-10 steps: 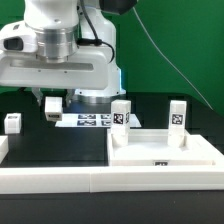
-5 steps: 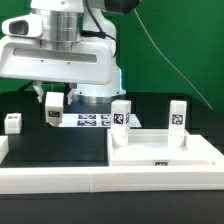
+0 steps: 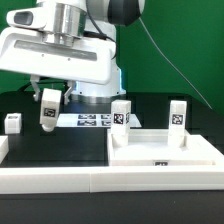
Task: Assemble square table
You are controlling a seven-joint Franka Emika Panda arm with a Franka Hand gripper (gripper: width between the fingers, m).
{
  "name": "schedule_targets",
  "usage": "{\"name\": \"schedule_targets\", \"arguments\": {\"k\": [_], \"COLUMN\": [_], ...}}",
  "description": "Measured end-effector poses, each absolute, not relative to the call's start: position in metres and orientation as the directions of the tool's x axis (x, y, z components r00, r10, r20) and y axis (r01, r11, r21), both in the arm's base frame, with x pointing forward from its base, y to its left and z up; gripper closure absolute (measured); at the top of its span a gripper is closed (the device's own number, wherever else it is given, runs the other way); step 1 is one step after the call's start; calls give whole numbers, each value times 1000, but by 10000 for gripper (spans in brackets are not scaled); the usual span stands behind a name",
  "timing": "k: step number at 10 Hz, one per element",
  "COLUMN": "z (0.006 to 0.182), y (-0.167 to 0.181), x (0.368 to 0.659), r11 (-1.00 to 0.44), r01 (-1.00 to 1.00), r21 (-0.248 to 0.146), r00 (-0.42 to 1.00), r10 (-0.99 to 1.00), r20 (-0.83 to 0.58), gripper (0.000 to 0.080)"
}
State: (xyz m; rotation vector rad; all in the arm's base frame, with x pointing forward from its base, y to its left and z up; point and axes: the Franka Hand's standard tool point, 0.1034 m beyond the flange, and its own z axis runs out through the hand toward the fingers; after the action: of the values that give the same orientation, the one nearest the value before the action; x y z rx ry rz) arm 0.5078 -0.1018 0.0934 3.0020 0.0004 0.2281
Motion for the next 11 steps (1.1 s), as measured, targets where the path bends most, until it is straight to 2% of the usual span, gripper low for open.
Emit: {"name": "schedule_targets", "arguments": {"k": [4,9,11], "z": [105,103,112], "y": [-51,-49,-20], "x": [546,545,564], "r11": [-993,-993,-995], "r01": [-53,-59,-48], "r21": [105,104,87], "r00": [988,990,988], "r10": [-36,-45,-34], "r20": [150,132,149], "gripper": [509,509,509]}}
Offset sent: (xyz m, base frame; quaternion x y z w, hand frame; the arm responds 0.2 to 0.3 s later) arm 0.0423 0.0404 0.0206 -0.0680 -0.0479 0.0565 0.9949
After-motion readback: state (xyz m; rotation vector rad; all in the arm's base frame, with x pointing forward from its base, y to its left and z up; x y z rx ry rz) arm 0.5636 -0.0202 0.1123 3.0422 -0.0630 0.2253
